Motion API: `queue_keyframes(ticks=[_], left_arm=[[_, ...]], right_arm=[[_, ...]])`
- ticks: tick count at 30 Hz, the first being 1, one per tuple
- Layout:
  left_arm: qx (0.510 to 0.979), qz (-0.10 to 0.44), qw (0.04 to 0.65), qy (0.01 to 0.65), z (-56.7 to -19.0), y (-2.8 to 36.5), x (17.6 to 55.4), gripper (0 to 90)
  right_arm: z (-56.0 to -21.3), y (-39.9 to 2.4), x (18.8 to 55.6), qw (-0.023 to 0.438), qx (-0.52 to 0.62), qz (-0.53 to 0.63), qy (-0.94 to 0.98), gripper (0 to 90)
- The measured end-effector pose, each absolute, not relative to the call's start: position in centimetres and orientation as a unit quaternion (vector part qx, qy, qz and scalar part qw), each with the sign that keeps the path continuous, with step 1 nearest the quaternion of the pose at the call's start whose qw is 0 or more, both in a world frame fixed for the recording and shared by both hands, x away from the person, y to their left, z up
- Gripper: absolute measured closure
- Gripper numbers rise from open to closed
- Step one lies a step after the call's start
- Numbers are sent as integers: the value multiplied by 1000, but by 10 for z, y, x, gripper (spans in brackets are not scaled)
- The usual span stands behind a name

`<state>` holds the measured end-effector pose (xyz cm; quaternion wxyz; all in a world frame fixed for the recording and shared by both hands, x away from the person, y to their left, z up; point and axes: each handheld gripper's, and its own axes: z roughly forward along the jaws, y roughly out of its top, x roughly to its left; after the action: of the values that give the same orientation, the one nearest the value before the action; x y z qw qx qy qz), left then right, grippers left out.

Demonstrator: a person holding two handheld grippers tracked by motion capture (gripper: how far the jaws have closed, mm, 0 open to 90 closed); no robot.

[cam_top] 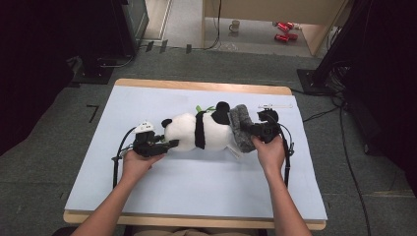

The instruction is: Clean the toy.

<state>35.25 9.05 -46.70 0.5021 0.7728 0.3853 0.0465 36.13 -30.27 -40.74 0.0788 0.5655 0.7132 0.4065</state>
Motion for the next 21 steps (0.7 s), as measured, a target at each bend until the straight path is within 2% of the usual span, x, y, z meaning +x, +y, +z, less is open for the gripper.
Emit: queue_keyframes(ticks=[6,8,13,16,21], left_arm=[[772,24,504,386,-462,91,352,654],[768,-3,509,388,-459,91,351,677],[761,-71,508,396,-445,89,341,676],[771,-69,494,396,-439,88,331,665],[778,-62,473,410,-449,93,326,636]], right_arm=[[-416,-289,362,57,548,410,727,800],[-413,-287,359,60,547,412,726,804],[-393,-298,341,55,537,434,721,804],[-385,-303,329,48,536,433,723,803],[-399,-298,324,49,537,410,736,801]])
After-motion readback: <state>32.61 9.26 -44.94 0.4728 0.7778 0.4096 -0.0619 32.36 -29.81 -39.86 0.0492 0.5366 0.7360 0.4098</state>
